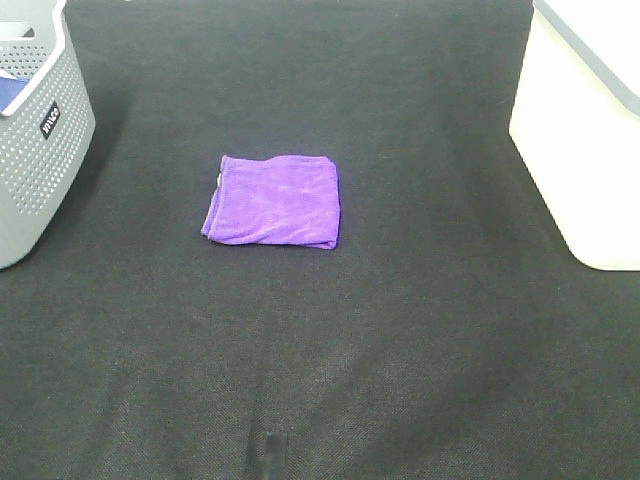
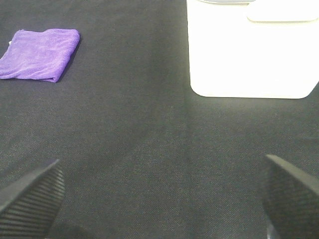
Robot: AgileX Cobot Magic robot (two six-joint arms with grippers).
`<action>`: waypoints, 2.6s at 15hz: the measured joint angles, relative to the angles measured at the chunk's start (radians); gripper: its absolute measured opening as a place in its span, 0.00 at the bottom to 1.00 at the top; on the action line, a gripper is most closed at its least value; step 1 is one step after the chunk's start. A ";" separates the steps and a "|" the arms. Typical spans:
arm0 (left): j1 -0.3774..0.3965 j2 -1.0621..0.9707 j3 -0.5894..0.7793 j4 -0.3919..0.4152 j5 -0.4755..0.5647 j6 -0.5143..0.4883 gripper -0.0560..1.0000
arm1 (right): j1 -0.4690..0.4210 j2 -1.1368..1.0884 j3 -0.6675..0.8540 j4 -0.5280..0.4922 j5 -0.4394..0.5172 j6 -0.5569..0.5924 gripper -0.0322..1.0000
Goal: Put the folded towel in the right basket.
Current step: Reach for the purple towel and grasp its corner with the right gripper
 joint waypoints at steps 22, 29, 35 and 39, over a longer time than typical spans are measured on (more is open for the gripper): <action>0.000 0.000 0.000 0.002 0.000 -0.004 0.99 | 0.000 0.000 0.000 0.000 0.000 0.000 0.96; 0.000 0.000 0.000 0.002 0.000 -0.004 0.99 | 0.000 0.000 0.000 -0.001 0.000 0.000 0.96; 0.000 0.000 0.000 0.002 0.000 -0.004 0.99 | 0.000 0.000 0.000 -0.001 0.000 0.000 0.96; 0.000 0.000 0.000 0.002 0.000 -0.004 0.99 | 0.000 0.000 0.000 -0.001 0.000 0.000 0.96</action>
